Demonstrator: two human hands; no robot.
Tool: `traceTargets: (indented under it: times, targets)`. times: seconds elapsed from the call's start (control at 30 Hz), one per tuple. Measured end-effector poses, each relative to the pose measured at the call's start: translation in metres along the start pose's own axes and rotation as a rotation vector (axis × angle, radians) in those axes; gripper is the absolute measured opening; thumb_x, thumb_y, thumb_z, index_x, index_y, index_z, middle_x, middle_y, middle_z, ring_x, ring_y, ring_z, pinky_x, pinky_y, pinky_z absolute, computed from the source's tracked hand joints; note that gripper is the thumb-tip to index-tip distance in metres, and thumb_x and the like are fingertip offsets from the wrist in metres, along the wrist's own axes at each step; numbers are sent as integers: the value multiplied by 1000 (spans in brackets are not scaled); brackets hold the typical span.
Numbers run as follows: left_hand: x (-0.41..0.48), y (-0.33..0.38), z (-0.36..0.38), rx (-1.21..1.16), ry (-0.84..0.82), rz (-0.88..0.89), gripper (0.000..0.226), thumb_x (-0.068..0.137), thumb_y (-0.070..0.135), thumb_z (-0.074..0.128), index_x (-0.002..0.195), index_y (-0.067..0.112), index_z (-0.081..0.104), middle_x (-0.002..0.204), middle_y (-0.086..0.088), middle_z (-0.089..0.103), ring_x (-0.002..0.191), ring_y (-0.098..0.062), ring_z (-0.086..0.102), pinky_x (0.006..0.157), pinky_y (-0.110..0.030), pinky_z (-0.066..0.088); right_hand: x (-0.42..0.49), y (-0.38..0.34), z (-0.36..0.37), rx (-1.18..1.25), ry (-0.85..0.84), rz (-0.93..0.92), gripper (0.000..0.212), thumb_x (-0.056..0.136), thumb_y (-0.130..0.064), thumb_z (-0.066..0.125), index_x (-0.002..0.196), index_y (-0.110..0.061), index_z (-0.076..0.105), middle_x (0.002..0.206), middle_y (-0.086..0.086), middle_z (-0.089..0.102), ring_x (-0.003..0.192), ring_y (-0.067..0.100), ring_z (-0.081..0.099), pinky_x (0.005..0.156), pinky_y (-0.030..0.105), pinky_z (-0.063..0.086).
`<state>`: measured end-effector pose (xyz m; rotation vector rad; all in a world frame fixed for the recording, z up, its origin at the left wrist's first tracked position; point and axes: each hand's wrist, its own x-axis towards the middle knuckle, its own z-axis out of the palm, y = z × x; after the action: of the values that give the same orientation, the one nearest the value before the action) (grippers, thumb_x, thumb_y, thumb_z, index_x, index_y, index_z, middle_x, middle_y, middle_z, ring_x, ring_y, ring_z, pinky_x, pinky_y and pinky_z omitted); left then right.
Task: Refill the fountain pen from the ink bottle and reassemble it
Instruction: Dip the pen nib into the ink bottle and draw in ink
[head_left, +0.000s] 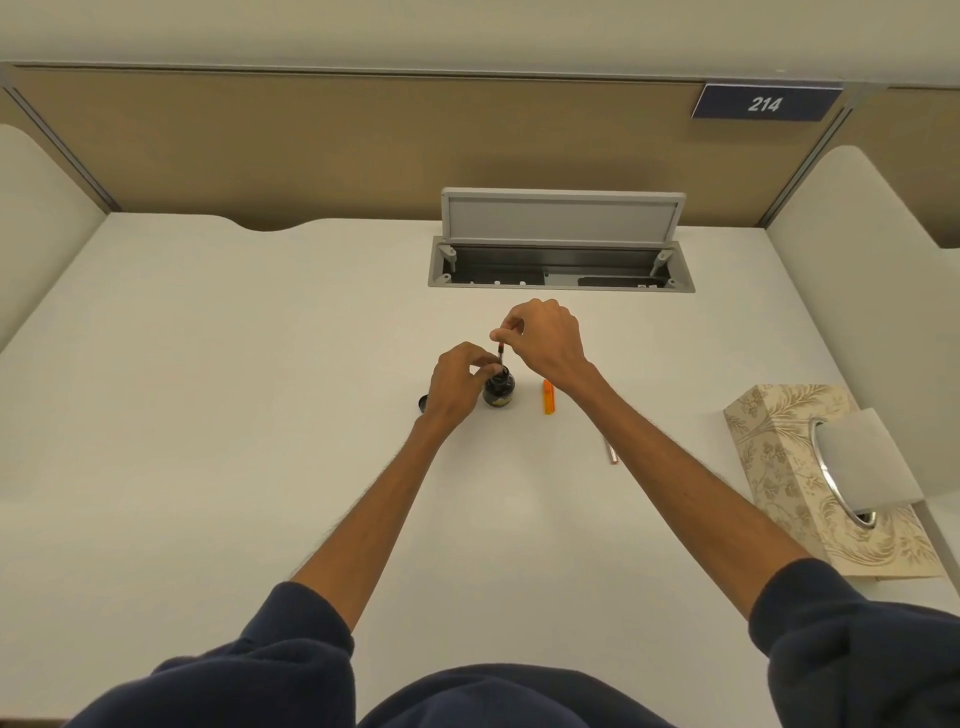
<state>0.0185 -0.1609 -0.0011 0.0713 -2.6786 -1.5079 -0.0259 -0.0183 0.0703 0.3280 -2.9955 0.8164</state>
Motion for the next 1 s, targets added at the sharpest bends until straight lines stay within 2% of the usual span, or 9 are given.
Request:
traceTargets:
  times: [0.13,0.33,0.47,0.67,0.77,0.9,1.0]
  targets:
    - [1,-1,1,-9,-20,-8,12,87,17,70,95,9,72,96,3,70,93,-14,66,83,-31,51,0,0,1,-3,1,33,35,89,-44,68,94,-11,77,90,6,76,70,12,57,65,24,41]
    - [0,-2,2,-24,-20,-5,8,89,17,67,95,12,69,100,-3,71,95,-17,66,85,-35,51,0,-2,-2,29,-53,10,38,88,-45,68,112,-16,73,106,3,75,93,18,68,78,25,46]
    - [0,-1,2,-1,-33,1,12,90,19,67,98,11,70,102,-3,69,95,-17,65,85,-36,52,0,-2,-6,-23,-60,-36,24,91,-32,66,104,-15,77,101,4,76,87,17,68,76,25,52]
    - [-1,-1,3,16,-51,3,13,91,20,65,100,12,68,106,-3,69,96,-17,64,87,-40,52,1,-2,-3,-37,-32,49,35,89,-43,68,95,-11,78,89,6,76,72,13,60,68,25,46]
    - [-3,0,2,16,-52,4,14,92,21,64,101,11,68,107,-4,68,96,-18,64,86,-40,52,1,-1,-3,-28,-34,57,35,88,-45,68,96,-12,77,92,6,75,74,13,59,69,25,46]
    - [-3,1,2,17,-52,-12,14,92,23,63,101,12,68,107,-2,68,96,-18,64,86,-42,52,-1,-3,-3,0,-56,21,31,88,-42,68,106,-17,76,101,3,76,86,17,68,76,27,52]
    - [-3,3,2,28,-52,-11,14,93,23,63,101,12,67,108,-3,68,97,-18,64,86,-42,51,-1,-2,-4,-6,-65,-6,23,90,-33,67,102,-15,78,99,5,77,82,15,66,74,27,53]
